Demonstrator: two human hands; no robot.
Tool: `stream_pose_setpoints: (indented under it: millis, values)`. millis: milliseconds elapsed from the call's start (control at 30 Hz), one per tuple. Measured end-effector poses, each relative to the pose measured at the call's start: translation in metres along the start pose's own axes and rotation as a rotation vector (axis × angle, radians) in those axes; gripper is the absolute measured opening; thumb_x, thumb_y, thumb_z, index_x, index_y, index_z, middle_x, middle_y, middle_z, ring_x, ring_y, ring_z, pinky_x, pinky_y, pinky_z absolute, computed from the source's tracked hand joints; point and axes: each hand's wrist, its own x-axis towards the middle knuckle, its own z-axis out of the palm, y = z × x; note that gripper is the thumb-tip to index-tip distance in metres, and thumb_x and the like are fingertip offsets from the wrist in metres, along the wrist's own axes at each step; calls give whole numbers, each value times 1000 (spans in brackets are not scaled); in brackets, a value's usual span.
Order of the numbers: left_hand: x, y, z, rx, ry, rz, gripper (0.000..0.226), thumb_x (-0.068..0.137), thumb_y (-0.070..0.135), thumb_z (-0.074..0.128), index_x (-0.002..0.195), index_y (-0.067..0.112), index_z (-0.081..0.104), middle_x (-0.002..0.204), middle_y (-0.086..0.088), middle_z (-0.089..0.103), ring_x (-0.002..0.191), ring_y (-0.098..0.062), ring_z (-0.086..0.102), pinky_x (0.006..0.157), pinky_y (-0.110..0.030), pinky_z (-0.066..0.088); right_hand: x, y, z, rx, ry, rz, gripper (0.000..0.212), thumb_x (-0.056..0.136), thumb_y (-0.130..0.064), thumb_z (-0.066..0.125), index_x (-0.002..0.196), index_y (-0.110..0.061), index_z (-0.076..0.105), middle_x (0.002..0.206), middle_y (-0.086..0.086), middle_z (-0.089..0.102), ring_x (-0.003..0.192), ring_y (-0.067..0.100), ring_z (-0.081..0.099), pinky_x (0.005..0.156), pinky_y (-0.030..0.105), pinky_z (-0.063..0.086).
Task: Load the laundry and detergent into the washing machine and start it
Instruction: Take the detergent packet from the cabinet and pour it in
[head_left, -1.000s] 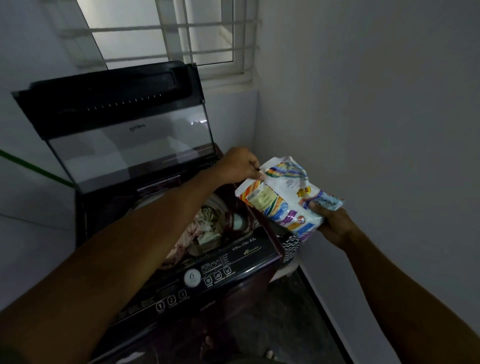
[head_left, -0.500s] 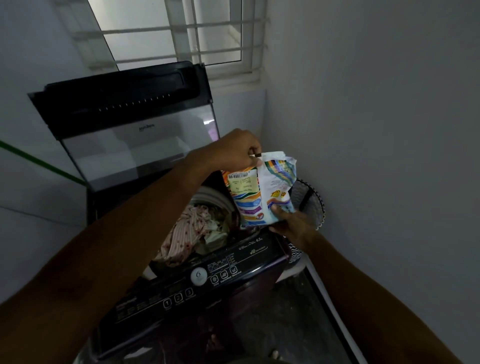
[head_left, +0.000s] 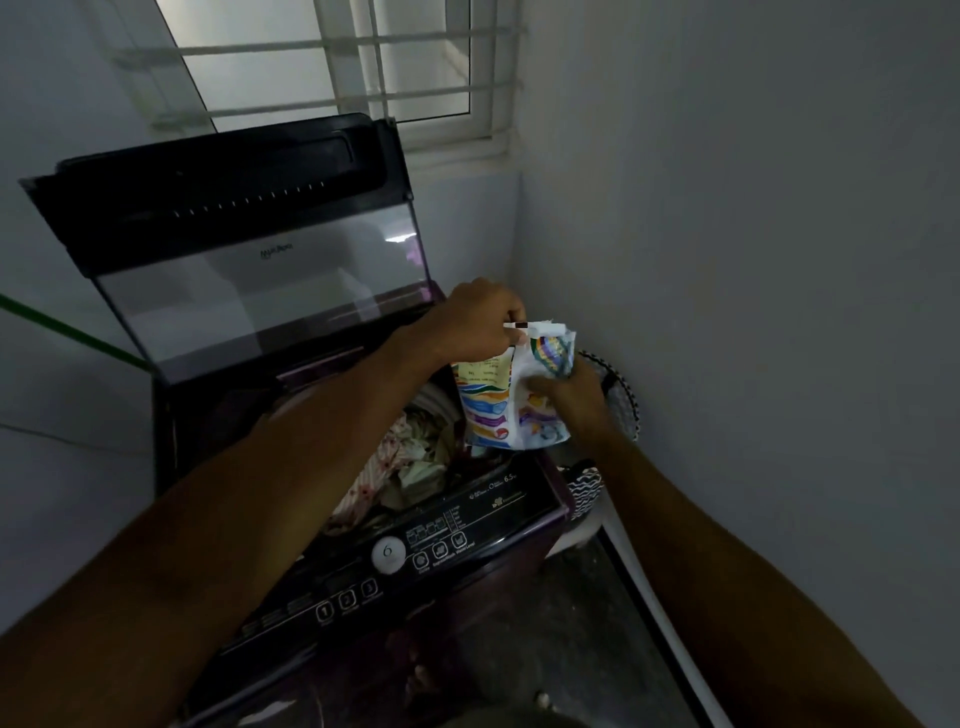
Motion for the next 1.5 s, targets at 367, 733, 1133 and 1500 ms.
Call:
stream_pose_setpoints:
  millis: [367,733,1133,1500]
  values:
    - [-28,-50,52,-798,240,-362,54,74,30,82,121,13,59,115,2,67,103,-14,66,87,-34,56,-9,-14,-20,347,-67,82,26,88,-8,67,111,6,66,103,19,72,85,29,73,66,35,60]
    - [-26,-38,58,-820,404,-393,29,75,28,81,81,0,73,78,-4,75,68,-16,73,65,-28,59,-5,-27,-37,393,-64,6,22,85,0,67,106,8,66,85,8,76,74,23,74,60,31,58]
    - [-37,-37,70,-751,376,-407,26,79,27,78,87,4,74,81,-3,75,69,-11,72,63,-25,58,0,-2,-32,261,-27,-3,27,81,-11,75,105,2,71,99,16,74,88,33,72,80,49,59]
    - [-48,-39,82,-886,348,-424,23,84,29,74,100,13,70,92,1,75,81,-12,73,75,-34,60,6,8,-25,242,-13,0,29,82,-12,75,107,1,69,102,16,73,90,32,72,82,54,57]
